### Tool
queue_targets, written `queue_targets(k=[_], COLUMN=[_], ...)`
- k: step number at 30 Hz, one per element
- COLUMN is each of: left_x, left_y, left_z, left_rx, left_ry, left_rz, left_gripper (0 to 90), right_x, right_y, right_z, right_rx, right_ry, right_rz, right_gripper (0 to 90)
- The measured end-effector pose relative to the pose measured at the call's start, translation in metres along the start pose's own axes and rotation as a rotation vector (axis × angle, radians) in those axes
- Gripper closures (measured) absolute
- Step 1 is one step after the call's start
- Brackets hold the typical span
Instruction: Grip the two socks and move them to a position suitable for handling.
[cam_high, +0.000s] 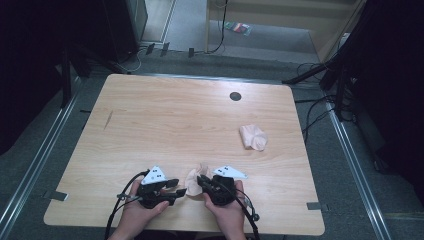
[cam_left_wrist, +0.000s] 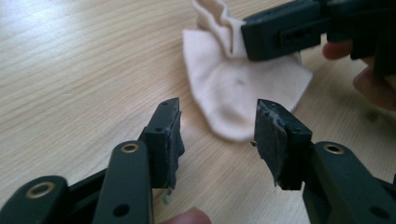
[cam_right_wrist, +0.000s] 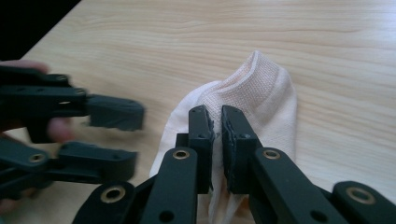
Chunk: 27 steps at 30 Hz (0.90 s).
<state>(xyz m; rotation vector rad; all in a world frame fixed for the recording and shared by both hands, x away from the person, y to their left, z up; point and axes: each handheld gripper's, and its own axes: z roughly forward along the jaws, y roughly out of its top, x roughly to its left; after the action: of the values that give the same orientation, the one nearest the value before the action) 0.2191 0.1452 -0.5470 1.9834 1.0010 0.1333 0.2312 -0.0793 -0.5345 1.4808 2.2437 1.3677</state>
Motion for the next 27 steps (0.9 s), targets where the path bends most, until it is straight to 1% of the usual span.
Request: queue_targets(k=[2, 3, 4, 5, 7, 8, 9, 10, 11, 12, 13, 14, 15, 16, 17, 18, 19, 20, 21, 22, 23, 24, 26, 27], left_x=[0.001, 0.0, -0.002, -0.004, -0.01, -0.011, -0.011, -0.012, -0.011, -0.011, -0.01, -0.01, -0.01, -0.009, -0.007, -0.006, -0.001, -0.001, 0.002, 0.004, 0.01, 0.01, 0.015, 0.02], left_y=[0.0, 0.0, 0.0, 0.0, 0.002, 0.003, 0.003, 0.003, 0.004, 0.004, 0.005, 0.005, 0.005, 0.005, 0.005, 0.005, 0.004, 0.004, 0.004, 0.004, 0.005, 0.005, 0.005, 0.005], left_z=[0.002, 0.005, 0.007, 0.008, 0.009, 0.01, 0.01, 0.011, 0.01, 0.01, 0.009, 0.009, 0.009, 0.007, 0.006, 0.004, 0.001, 0.001, -0.002, -0.003, -0.007, -0.007, -0.01, -0.012], left_rx=[0.004, 0.016, 0.029, 0.041, 0.061, 0.072, 0.072, 0.077, 0.084, 0.084, 0.093, 0.093, 0.095, 0.102, 0.107, 0.11, 0.114, 0.114, 0.121, 0.122, 0.125, 0.125, 0.131, 0.137], left_ry=[0.02, 0.032, 0.037, 0.049, 0.099, 0.104, 0.104, 0.102, 0.097, 0.097, 0.097, 0.097, 0.101, 0.109, 0.117, 0.125, 0.141, 0.141, 0.147, 0.151, 0.171, 0.171, 0.189, 0.186], left_rz=[-0.005, 0.01, 0.02, 0.041, 0.082, 0.098, 0.098, 0.106, 0.115, 0.115, 0.13, 0.13, 0.14, 0.151, 0.16, 0.165, 0.165, 0.165, 0.17, 0.167, 0.167, 0.167, 0.165, 0.165], left_gripper=[49.2, 52.4, 55.6, 62.5, 71.5, 77.9, 84.5, 84.5, 88.6, 89.4, 89.7, 90.0, 90.0, 90.0, 90.0, 90.0, 90.0, 90.0, 90.0, 90.0, 90.0, 90.0, 90.0, 90.0], right_x=[0.006, 0.009, 0.01, 0.01, 0.01, 0.01, 0.01, 0.01, 0.009, 0.009, 0.008, 0.008, 0.007, 0.007, 0.003, 0.003, -0.004, -0.008, -0.008, -0.013, -0.025, -0.025, -0.037, -0.044], right_y=[-0.003, -0.006, -0.007, -0.007, -0.008, -0.007, -0.007, -0.007, -0.006, -0.006, -0.006, -0.006, -0.005, -0.005, -0.002, -0.002, 0.001, 0.002, 0.002, 0.002, 0.001, 0.001, -0.004, -0.008], right_z=[0.004, 0.008, 0.009, 0.01, 0.01, 0.009, 0.008, 0.008, 0.006, 0.006, 0.005, 0.005, 0.002, 0.002, -0.005, -0.005, -0.015, -0.018, -0.018, -0.022, -0.03, -0.03, -0.035, -0.037], right_rx=[0.006, 0.023, 0.025, 0.029, 0.024, 0.022, 0.015, 0.015, 0.019, 0.019, 0.016, 0.016, 0.007, 0.007, -0.016, -0.016, -0.038, -0.045, -0.045, -0.046, -0.05, -0.05, -0.045, -0.029], right_ry=[0.013, 0.01, 0.002, 0.006, 0.009, 0.006, -0.004, -0.004, -0.019, -0.019, -0.032, -0.032, -0.048, -0.048, -0.057, -0.057, -0.063, -0.064, -0.064, -0.075, -0.09, -0.09, -0.107, -0.093], right_rz=[-0.012, -0.02, -0.025, -0.021, -0.016, -0.018, -0.025, -0.025, -0.04, -0.04, -0.042, -0.042, -0.045, -0.045, -0.033, -0.033, 0.005, 0.019, 0.019, 0.045, 0.095, 0.095, 0.152, 0.193], right_gripper=[83.2, 79.9, 77.6, 77.6, 80.6, 84.8, 88.1, 88.1, 89.7, 89.7, 90.0, 90.0, 90.0, 90.0, 90.0, 90.0, 90.0, 90.0, 90.0, 90.0, 90.0, 90.0, 90.0, 90.0])
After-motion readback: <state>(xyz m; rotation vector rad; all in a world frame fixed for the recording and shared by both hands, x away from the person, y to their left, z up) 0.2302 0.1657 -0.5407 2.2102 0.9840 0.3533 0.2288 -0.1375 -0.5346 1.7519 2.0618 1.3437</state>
